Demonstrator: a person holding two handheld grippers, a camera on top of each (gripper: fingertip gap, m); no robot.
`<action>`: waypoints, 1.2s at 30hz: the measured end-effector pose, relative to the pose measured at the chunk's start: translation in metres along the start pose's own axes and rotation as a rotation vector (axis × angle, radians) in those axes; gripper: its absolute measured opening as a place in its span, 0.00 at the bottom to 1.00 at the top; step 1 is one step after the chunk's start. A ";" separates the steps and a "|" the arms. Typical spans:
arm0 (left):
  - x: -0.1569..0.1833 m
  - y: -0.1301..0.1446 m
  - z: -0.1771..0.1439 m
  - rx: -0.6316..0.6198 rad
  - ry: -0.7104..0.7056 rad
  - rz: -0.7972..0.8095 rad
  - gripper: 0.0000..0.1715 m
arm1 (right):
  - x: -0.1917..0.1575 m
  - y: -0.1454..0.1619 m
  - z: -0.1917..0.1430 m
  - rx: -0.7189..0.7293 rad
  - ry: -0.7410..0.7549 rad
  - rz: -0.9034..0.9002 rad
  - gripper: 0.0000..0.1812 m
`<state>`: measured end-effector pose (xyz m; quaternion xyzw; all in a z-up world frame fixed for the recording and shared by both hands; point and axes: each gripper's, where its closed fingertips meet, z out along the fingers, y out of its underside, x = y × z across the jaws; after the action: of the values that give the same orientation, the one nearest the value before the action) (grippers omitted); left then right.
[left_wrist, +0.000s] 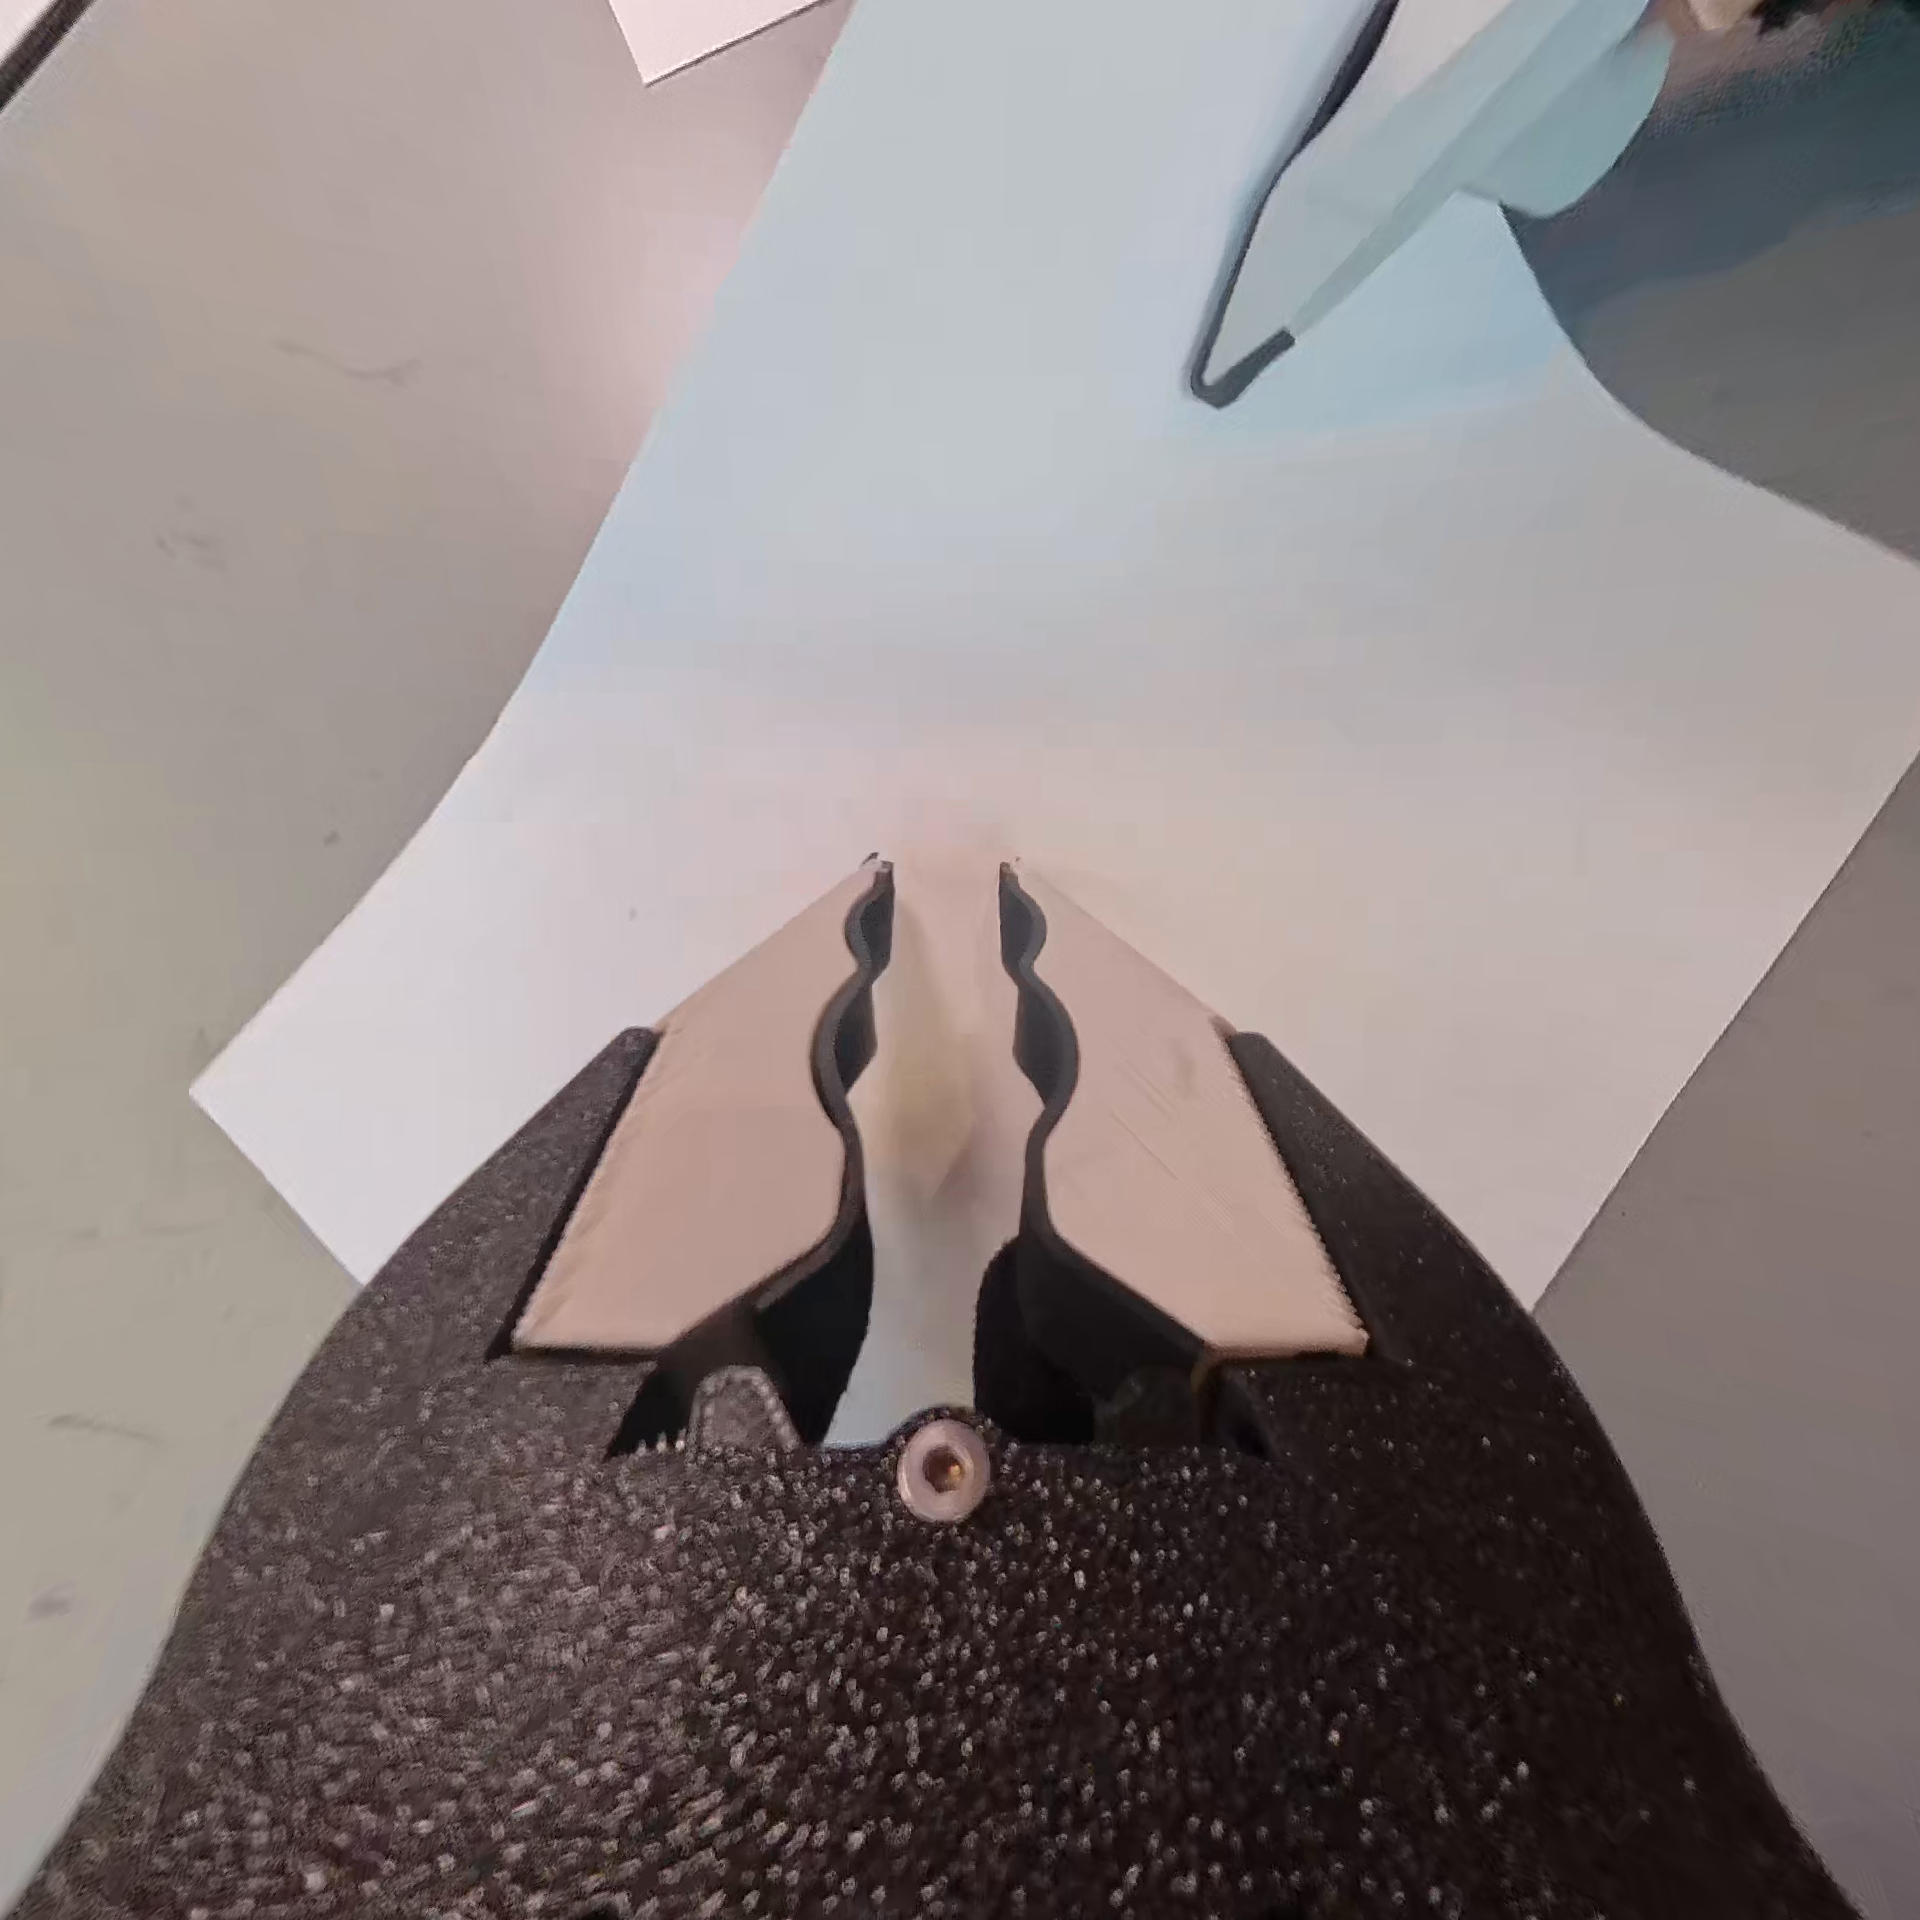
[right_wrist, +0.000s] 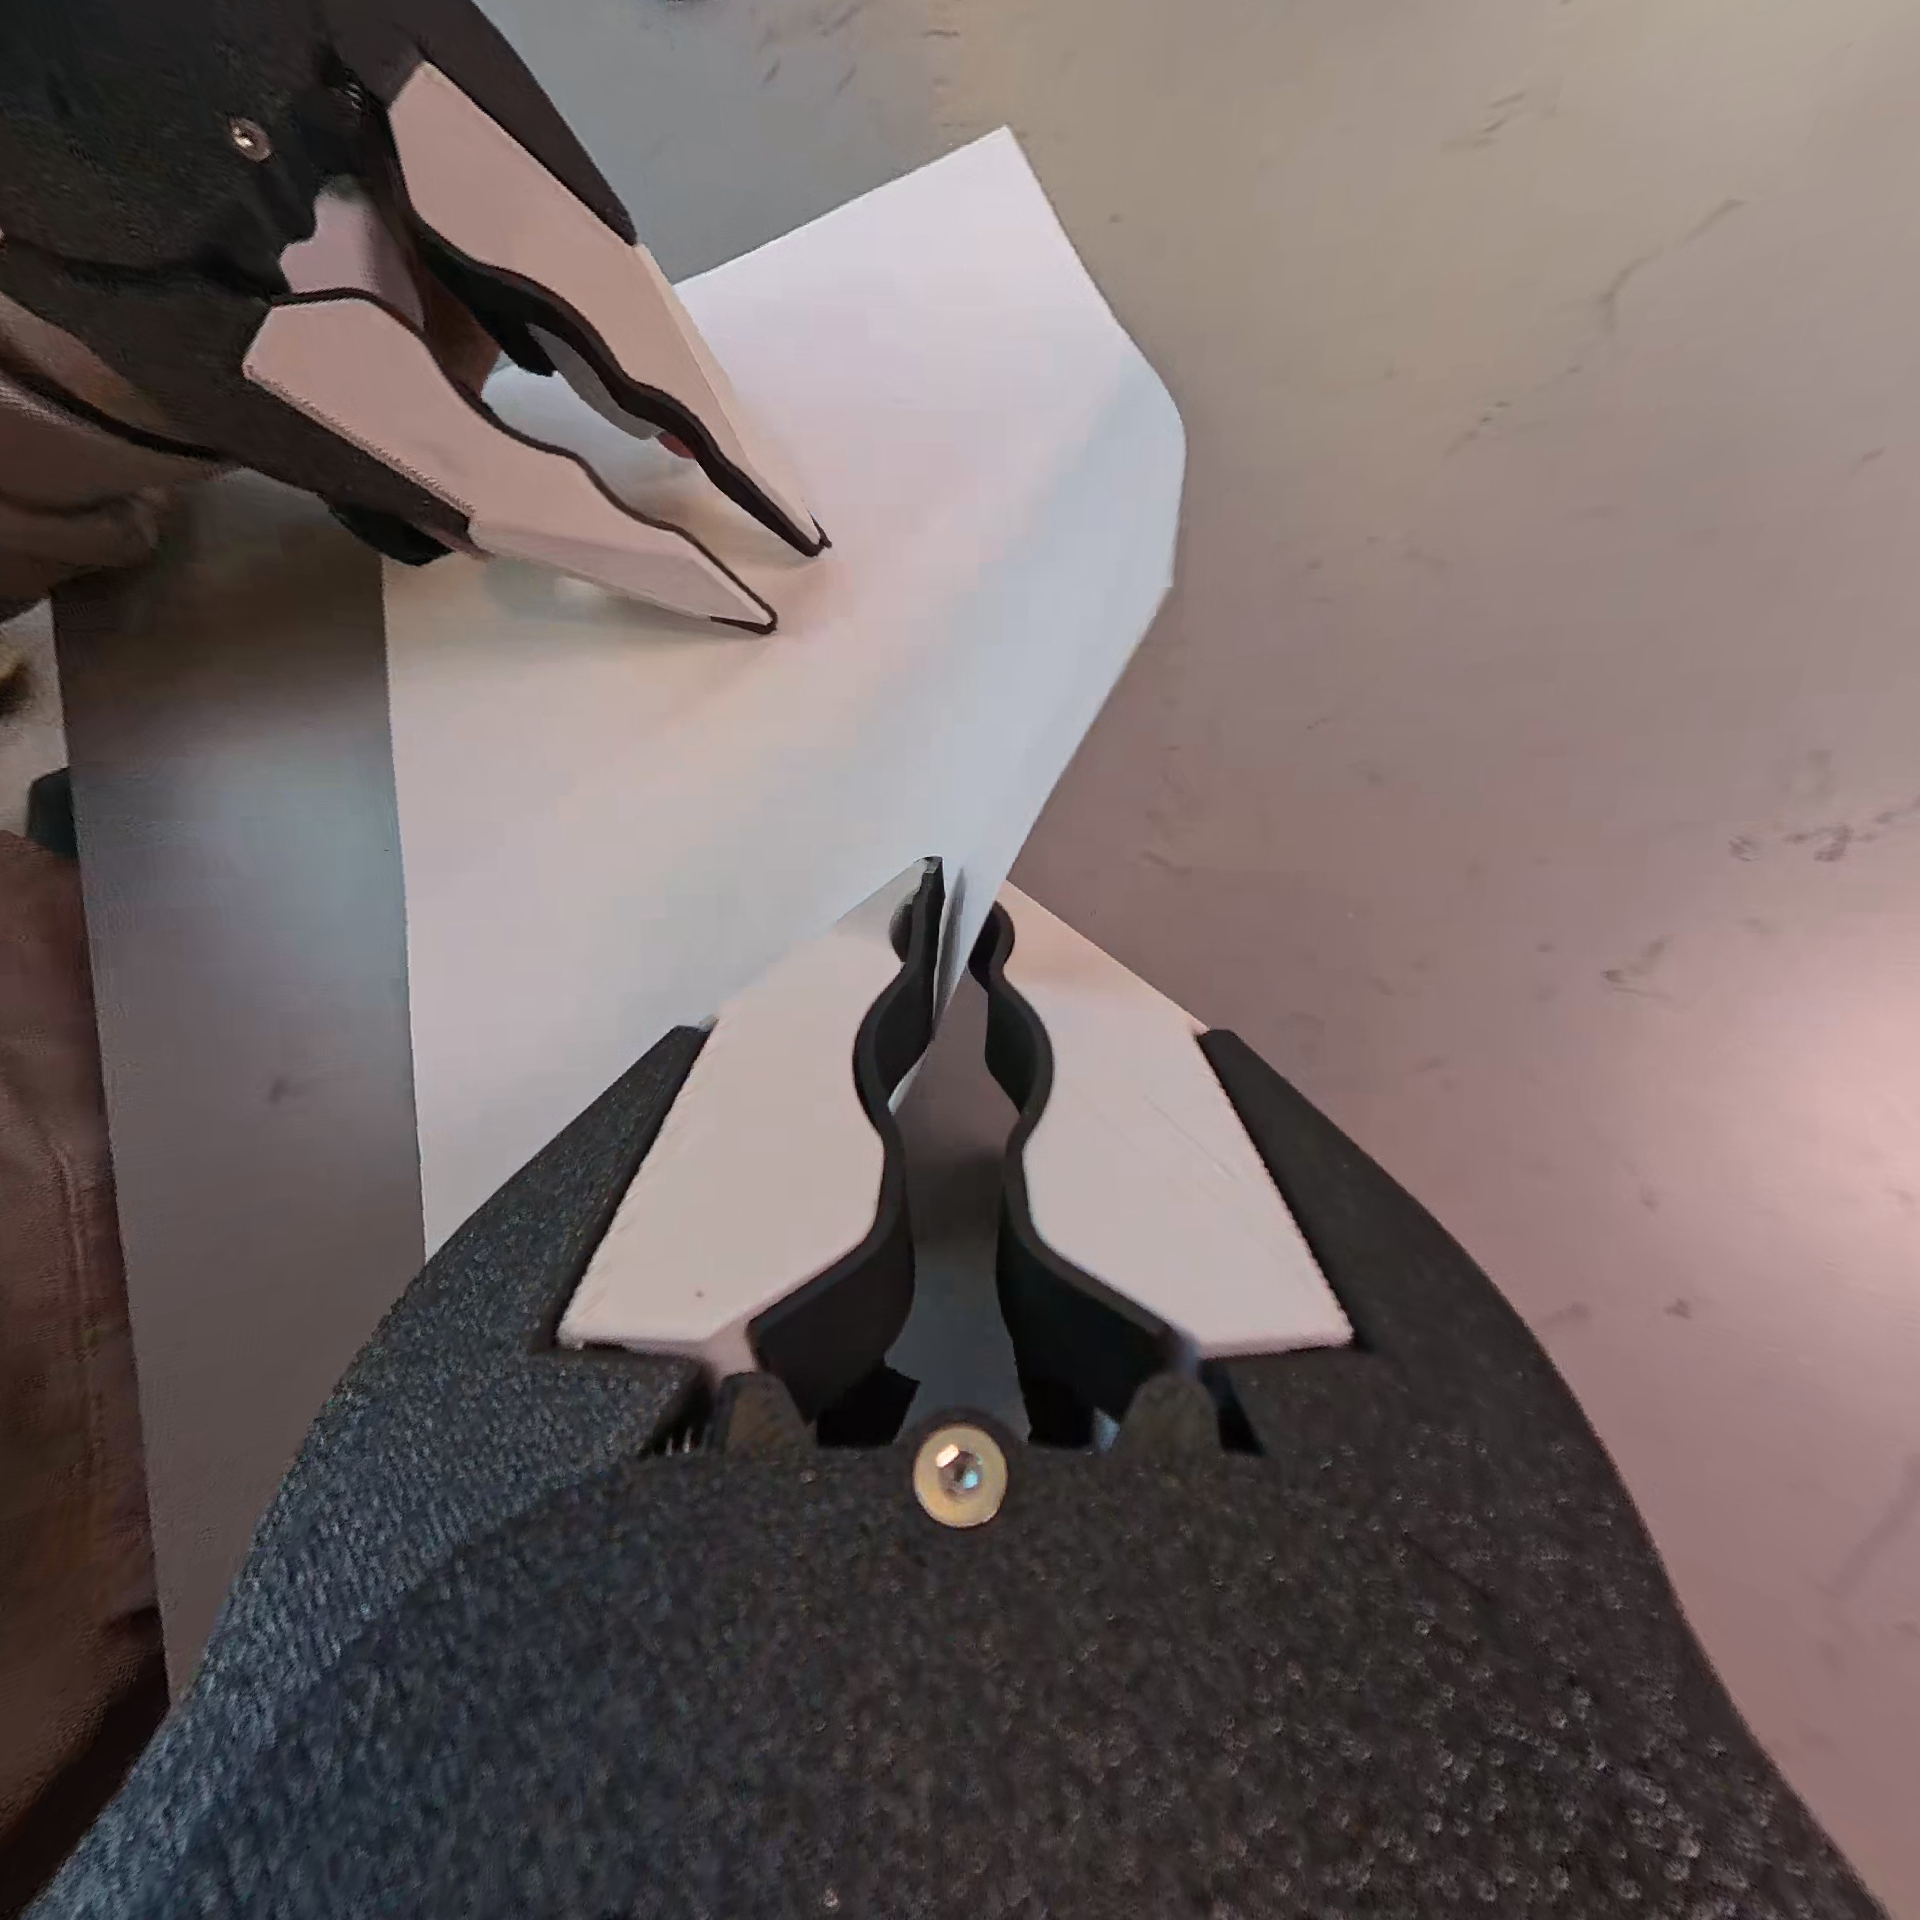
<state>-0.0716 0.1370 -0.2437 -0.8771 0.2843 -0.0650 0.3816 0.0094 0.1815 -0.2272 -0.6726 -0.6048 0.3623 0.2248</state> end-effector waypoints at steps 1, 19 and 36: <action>0.000 -0.001 0.001 0.009 0.017 -0.021 0.09 | -0.001 0.000 0.000 0.002 0.002 0.000 0.02; 0.016 0.001 -0.009 -0.068 0.260 -0.011 0.02 | 0.034 -0.033 -0.002 0.141 0.063 0.214 0.01; -0.057 -0.008 0.021 -0.184 -0.077 0.057 0.00 | 0.043 -0.041 -0.007 0.169 0.072 0.110 0.08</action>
<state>-0.1084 0.1867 -0.2468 -0.9018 0.2992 0.0060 0.3118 -0.0114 0.2318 -0.2017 -0.6961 -0.5258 0.3992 0.2821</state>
